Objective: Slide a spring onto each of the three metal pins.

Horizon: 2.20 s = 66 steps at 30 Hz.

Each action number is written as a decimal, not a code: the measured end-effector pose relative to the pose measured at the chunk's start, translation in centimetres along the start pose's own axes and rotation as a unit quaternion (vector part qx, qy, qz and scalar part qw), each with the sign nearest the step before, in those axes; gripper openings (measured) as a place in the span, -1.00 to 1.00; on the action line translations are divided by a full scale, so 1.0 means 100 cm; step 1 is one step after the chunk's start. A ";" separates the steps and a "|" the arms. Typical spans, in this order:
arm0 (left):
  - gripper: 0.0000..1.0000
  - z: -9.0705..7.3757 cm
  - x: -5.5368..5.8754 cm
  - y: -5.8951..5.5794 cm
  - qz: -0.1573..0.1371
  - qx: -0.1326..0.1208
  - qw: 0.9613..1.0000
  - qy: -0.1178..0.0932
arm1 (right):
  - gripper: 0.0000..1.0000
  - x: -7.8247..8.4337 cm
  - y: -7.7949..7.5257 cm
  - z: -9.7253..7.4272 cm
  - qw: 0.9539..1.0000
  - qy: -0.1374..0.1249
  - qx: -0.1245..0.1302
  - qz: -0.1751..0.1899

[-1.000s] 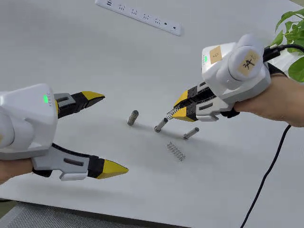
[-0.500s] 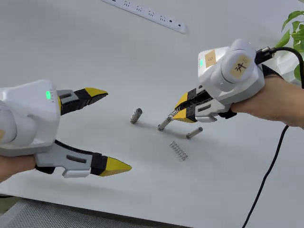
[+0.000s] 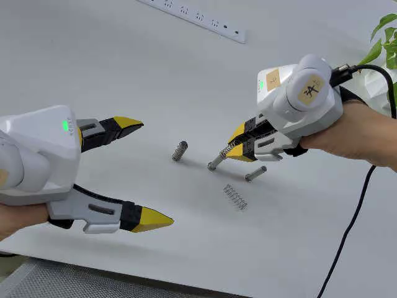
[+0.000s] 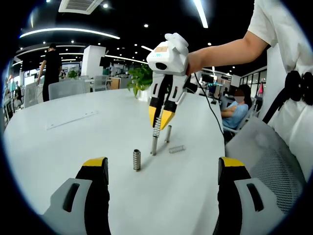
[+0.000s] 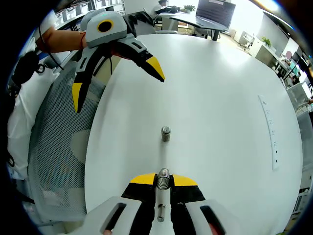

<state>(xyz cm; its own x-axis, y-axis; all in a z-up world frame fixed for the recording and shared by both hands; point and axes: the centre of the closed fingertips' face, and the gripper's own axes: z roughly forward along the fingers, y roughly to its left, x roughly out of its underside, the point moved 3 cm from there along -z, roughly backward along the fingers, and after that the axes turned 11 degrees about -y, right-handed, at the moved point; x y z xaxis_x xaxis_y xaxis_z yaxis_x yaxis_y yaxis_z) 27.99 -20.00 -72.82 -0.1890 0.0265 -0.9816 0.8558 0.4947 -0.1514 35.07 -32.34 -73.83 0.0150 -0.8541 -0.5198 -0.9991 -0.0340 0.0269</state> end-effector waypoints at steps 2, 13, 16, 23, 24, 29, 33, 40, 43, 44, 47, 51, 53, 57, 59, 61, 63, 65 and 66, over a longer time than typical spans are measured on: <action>0.84 0.000 0.000 0.000 0.000 0.001 1.000 -0.001 | -0.87 0.000 0.000 0.000 1.000 0.001 0.000 -0.001; 0.83 0.001 0.001 -0.001 -0.004 0.002 1.000 -0.001 | -0.87 0.007 -0.005 0.007 1.000 0.004 -0.003 -0.002; 0.83 0.001 0.002 -0.001 -0.004 0.003 1.000 -0.001 | -0.87 0.008 -0.005 0.009 1.000 0.005 -0.006 -0.003; 0.83 0.002 0.003 -0.001 -0.005 0.004 1.000 0.000 | -0.87 0.013 -0.010 0.017 1.000 0.008 -0.010 -0.003; 0.83 0.002 0.003 -0.001 -0.006 0.004 1.000 0.000 | -0.87 0.014 -0.010 0.019 1.000 0.008 -0.010 -0.002; 0.83 0.002 0.004 -0.001 -0.006 0.005 1.000 0.001 | -0.87 0.016 -0.010 0.025 1.000 0.009 -0.013 -0.005; 0.83 0.002 0.004 -0.001 -0.007 0.006 1.000 0.001 | -0.87 0.018 -0.009 0.030 1.000 0.012 -0.015 -0.007; 0.82 0.002 0.005 -0.001 -0.007 0.006 1.000 0.002 | -0.87 0.018 -0.007 0.036 1.000 0.016 -0.019 -0.010; 0.82 0.002 0.004 0.000 -0.007 0.005 1.000 0.002 | -0.87 0.020 -0.008 0.039 0.999 0.020 -0.021 -0.014; 0.82 0.002 0.004 0.000 -0.008 0.005 1.000 0.001 | -0.87 0.021 -0.009 0.040 0.999 0.022 -0.022 -0.016; 0.82 0.003 0.004 0.001 -0.008 0.005 1.000 0.001 | -0.87 0.021 -0.008 0.041 0.999 0.025 -0.023 -0.018; 0.82 0.003 0.004 0.001 -0.009 0.005 1.000 0.000 | -0.86 0.022 -0.006 0.043 0.999 0.030 -0.024 -0.021; 0.81 0.003 0.004 0.001 -0.009 0.005 1.000 0.001 | -0.86 0.024 -0.008 0.045 0.999 0.031 -0.024 -0.023; 0.81 0.002 0.004 0.000 -0.010 0.004 1.000 0.002 | -0.86 0.025 -0.007 0.046 0.999 0.032 -0.024 -0.024; 0.81 0.002 0.004 0.000 -0.010 0.004 1.000 0.002 | -0.86 0.025 -0.007 0.046 0.999 0.032 -0.025 -0.024; 0.80 0.001 0.005 0.000 -0.010 0.004 1.000 0.003 | -0.86 0.026 -0.006 0.047 0.999 0.034 -0.026 -0.024; 0.80 0.001 0.005 0.000 -0.010 0.004 1.000 0.003 | -0.86 0.026 -0.006 0.048 0.999 0.033 -0.026 -0.023; 0.80 0.001 0.004 0.000 -0.010 0.004 1.000 0.002 | -0.86 0.026 -0.006 0.047 0.999 0.031 -0.025 -0.021; 0.80 0.001 0.004 0.000 -0.010 0.004 1.000 0.002 | -0.86 0.026 -0.006 0.047 0.999 0.031 -0.025 -0.022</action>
<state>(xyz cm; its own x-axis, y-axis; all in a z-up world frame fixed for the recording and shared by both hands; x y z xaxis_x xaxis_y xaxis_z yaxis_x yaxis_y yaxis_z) 27.96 -20.11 -73.25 -0.2091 0.0203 -0.9777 0.8552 0.4887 -0.1727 35.55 -32.06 -79.22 0.0632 -0.8820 -0.4669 -0.9942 -0.0966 0.0479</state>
